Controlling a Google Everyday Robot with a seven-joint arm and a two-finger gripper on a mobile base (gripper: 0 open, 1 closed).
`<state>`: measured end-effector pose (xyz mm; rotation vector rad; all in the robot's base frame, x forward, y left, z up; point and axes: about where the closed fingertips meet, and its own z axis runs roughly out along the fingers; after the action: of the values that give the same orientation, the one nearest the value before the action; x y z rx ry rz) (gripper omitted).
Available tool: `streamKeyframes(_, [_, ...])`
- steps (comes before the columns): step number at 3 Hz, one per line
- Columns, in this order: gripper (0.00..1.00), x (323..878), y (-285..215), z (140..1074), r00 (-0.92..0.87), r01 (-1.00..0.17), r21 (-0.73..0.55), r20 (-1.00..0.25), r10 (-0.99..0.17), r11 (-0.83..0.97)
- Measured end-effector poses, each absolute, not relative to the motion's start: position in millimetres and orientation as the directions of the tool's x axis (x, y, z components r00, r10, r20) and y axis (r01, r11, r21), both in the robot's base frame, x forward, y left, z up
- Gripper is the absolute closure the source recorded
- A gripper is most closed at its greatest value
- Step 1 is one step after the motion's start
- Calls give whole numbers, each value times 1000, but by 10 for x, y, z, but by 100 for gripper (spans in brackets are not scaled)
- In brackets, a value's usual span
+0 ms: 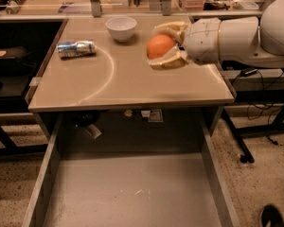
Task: Pick orange from top drawer and place on counter
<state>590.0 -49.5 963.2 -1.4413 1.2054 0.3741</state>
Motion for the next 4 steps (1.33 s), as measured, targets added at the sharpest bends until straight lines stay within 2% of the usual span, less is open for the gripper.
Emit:
streamKeyframes(1, [100,6297,-483,9745,448,-779,-562,-810,-379,279])
streamKeyframes(4, [100,7032,-684,9265,285,-701,-554,-795,-535,450])
